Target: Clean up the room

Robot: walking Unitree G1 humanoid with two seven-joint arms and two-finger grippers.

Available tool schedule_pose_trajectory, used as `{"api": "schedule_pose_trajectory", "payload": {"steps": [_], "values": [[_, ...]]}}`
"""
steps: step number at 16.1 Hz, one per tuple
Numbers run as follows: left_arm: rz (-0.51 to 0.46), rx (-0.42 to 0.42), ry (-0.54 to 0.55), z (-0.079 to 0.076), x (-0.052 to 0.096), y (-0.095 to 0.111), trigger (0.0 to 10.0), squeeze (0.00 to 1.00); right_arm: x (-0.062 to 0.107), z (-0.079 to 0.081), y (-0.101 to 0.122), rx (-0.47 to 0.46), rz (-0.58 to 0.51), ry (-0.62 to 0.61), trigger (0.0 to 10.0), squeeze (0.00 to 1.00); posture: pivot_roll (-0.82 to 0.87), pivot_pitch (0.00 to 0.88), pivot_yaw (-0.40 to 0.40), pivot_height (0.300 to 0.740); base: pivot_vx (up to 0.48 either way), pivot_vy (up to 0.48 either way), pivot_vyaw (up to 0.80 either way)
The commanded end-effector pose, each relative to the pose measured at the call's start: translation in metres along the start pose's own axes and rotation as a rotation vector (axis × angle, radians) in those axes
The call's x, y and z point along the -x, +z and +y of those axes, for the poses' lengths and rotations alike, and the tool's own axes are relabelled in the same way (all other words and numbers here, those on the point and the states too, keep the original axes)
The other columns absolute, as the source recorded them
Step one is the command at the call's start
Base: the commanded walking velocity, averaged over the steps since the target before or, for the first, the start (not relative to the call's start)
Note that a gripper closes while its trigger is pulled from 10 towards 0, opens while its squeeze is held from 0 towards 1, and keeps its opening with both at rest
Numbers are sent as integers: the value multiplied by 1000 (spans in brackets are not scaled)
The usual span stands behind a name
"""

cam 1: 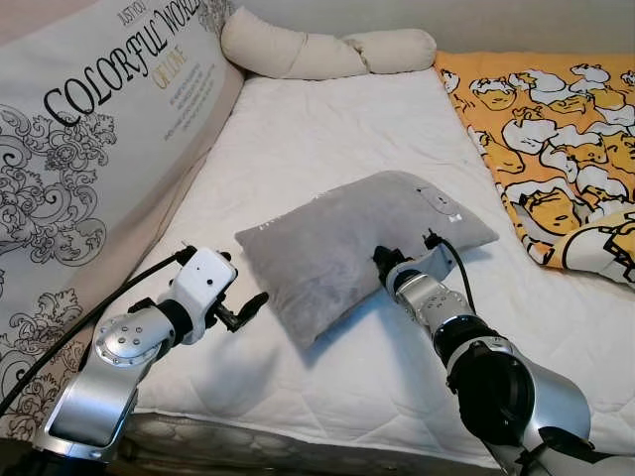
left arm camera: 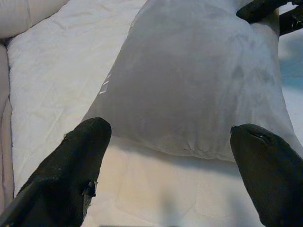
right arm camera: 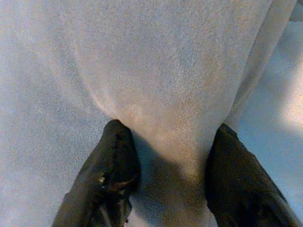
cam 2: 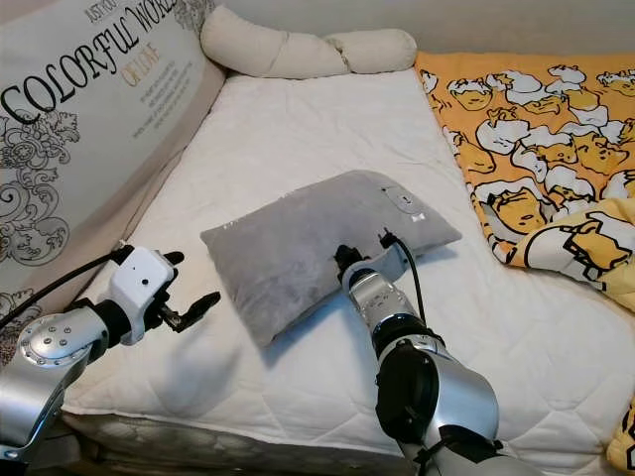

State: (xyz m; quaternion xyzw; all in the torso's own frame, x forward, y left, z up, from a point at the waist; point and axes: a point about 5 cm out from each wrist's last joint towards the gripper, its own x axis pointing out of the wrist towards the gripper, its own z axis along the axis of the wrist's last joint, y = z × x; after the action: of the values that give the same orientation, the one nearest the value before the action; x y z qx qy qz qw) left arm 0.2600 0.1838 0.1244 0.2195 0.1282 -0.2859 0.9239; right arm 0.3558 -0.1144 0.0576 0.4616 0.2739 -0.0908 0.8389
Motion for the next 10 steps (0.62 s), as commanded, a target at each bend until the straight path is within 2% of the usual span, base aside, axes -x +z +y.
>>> {"api": "schedule_pose_trajectory", "payload": {"steps": [1,6,7,9,10], "values": [[-5,1,20,5,3,3,10000,0,0,2,-2,13,6,-10,0,0,135,0,84,740,0,0,0],[-17,16,17,4,-5,5,10000,0,0,-2,0,24,-11,-16,0,0,105,0,101,740,0,0,0],[-23,21,19,4,-7,6,10000,0,0,-2,0,48,-8,-18,0,0,104,0,100,740,0,0,0],[-30,33,37,7,-8,6,10000,0,0,8,0,99,-3,10,0,0,98,0,93,740,0,0,0],[-28,40,49,7,-8,5,10000,0,0,16,5,95,-15,29,0,0,93,0,88,740,0,0,0]]}}
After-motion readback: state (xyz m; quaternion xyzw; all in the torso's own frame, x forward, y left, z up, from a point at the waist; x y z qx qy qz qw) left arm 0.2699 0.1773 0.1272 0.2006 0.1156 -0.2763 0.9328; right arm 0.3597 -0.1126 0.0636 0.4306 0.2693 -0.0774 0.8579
